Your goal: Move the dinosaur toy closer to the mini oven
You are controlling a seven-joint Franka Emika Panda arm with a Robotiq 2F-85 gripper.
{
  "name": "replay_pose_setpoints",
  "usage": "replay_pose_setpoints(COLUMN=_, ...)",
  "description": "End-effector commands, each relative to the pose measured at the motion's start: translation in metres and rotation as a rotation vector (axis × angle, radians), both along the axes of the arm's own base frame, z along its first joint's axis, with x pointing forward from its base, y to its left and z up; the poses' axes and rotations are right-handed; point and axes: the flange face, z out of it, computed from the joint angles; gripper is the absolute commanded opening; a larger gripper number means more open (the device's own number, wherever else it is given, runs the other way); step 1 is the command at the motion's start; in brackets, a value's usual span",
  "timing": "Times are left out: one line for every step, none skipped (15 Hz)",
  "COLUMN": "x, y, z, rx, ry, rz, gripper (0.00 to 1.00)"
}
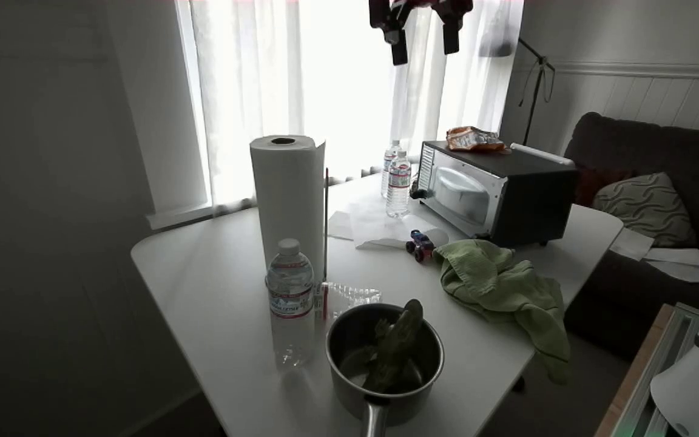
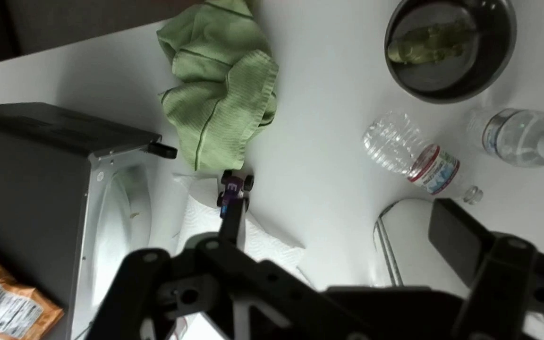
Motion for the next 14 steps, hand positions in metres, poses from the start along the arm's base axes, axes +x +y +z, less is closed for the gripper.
replay_pose_setpoints(x=-0.029, y=0.005, z=-0.030, rx=0.073, ry=0.077, rz=0.051, gripper=1.00)
replay_pose_setpoints(x=-0.037, y=0.007, z=-0.040, rx=0.087, ry=0.098, rz=0.049, gripper=1.00)
replay_pose_setpoints(x=-0.044, y=0.009, z=-0.050, rx=0.101, ry=0.117, rz=0.045, gripper=1.00)
replay_pose_setpoints(x=-0.051, y=0.011, z=-0.060, rx=0.112, ry=0.121, rz=0.048, gripper=1.00)
replay_pose_setpoints(x=-0.057, y=0.011, z=-0.070, rx=0.121, ry=0.134, rz=0.037, gripper=1.00)
replay_pose_setpoints(x=-0.065, y=0.010, z=-0.080, rx=0.128, ry=0.146, rz=0.037, gripper=1.00)
replay_pose_setpoints(x=-0.071, y=0.008, z=-0.092, rx=0.131, ry=0.147, rz=0.033, gripper=1.00)
replay_pose_setpoints(x=-0.075, y=0.006, z=-0.104, rx=0.145, ry=0.135, rz=0.020, gripper=1.00)
replay_pose_setpoints(x=-0.079, y=0.004, z=-0.115, rx=0.156, ry=0.130, rz=0.013, gripper=1.00)
replay_pose_setpoints(x=-0.081, y=0.003, z=-0.127, rx=0.157, ry=0.091, rz=0.012, gripper=1.00)
replay_pose_setpoints(x=-0.083, y=0.001, z=-0.139, rx=0.164, ry=0.087, rz=0.010, gripper=1.00)
replay_pose_setpoints(x=-0.085, y=0.000, z=-0.151, rx=0.164, ry=0.091, rz=0.038, gripper=1.00)
replay_pose_setpoints(x=-0.072, y=0.004, z=-0.138, rx=0.130, ry=0.114, rz=0.020, gripper=1.00)
replay_pose_setpoints(x=-0.075, y=0.002, z=-0.148, rx=0.131, ry=0.113, rz=0.026, gripper=1.00)
